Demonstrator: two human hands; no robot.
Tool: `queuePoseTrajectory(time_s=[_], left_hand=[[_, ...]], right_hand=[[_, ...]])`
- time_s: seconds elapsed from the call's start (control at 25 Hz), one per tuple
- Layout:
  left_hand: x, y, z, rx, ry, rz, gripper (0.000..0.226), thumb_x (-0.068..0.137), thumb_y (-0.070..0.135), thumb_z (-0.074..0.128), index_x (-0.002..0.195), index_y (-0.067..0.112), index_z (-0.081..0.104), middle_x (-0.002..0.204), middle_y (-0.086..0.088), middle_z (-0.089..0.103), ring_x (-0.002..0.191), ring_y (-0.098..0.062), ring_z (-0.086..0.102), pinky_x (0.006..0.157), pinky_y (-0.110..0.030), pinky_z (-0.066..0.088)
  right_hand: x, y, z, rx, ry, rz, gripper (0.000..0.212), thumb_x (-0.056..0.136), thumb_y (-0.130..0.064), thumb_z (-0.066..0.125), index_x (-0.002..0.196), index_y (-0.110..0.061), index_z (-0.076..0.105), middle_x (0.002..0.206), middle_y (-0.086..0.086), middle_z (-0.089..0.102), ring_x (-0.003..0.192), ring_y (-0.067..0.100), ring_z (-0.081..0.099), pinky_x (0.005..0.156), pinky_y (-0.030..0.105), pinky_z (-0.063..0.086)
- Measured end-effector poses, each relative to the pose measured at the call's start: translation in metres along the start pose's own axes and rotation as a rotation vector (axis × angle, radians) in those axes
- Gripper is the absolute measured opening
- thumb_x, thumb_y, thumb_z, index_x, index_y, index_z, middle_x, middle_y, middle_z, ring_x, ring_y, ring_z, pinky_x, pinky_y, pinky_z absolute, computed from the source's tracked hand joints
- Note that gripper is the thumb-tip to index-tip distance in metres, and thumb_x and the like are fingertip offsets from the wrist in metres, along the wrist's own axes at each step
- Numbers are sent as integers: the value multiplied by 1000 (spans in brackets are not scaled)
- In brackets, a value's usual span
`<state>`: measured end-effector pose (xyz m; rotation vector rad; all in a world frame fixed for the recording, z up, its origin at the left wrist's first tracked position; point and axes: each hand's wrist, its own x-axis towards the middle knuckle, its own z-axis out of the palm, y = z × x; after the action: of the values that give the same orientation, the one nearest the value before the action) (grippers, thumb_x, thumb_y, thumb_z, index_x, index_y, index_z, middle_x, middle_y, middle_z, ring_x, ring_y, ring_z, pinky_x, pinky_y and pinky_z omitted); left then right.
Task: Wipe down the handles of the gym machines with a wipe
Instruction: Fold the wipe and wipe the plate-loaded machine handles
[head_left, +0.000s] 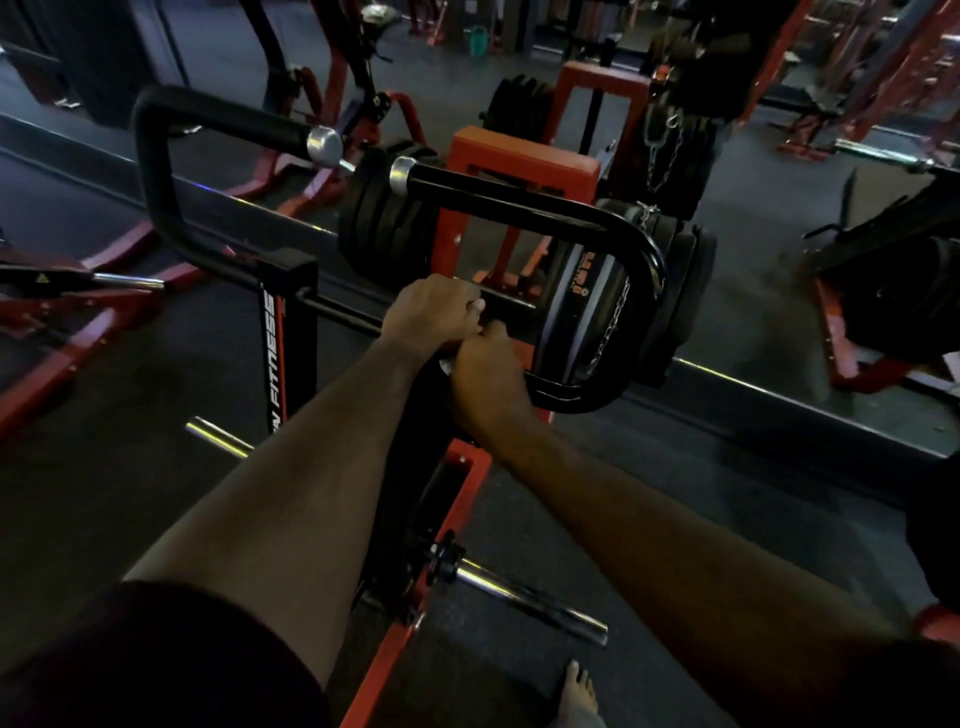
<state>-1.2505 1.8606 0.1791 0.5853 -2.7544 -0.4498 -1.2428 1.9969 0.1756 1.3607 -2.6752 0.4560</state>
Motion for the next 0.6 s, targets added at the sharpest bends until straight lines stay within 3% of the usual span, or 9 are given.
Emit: queuePoseTrajectory(time_s=[0.08, 0.2, 0.36, 0.52, 0.6], left_hand=[[-1, -2, -3, -55, -23, -18, 25, 97, 32, 49, 88, 16, 66, 93, -7, 70, 88, -29, 65, 80, -40, 52], [-3, -3, -1, -125, -13, -13, 27, 94, 35, 49, 76, 22, 63, 84, 4, 71, 81, -20, 67, 80, -42, 55], [1, -3, -1, -144, -43, -70, 27, 91, 42, 47, 73, 28, 62, 82, 7, 70, 81, -17, 67, 81, -42, 56], [-1, -4, 3, -52, -23, -16, 29, 93, 41, 45, 78, 23, 63, 85, 2, 70, 81, -22, 67, 78, -41, 55], [-3, -1, 4, 58, -5, 44, 30, 96, 39, 44, 81, 22, 64, 86, -1, 68, 83, -27, 66, 72, -36, 50]], right_hand=[[7, -4, 3, 10, 14, -10, 25, 100, -14, 43, 116, -2, 58, 116, 20, 56, 101, 36, 58, 76, 36, 44], [-21, 30, -9, -184, -31, -129, 16, 95, -17, 55, 106, -11, 65, 111, 14, 56, 101, 30, 57, 74, 36, 50], [-15, 38, 9, -407, 35, -193, 32, 89, -16, 58, 120, -6, 62, 123, 22, 58, 117, 45, 48, 100, 56, 36], [2, 28, 36, -361, -19, -213, 40, 96, -21, 41, 125, 2, 56, 113, 24, 61, 99, 39, 58, 86, 48, 44], [-10, 40, 23, -432, -12, -296, 39, 93, -23, 46, 121, 2, 60, 108, 23, 62, 96, 38, 58, 87, 48, 42]])
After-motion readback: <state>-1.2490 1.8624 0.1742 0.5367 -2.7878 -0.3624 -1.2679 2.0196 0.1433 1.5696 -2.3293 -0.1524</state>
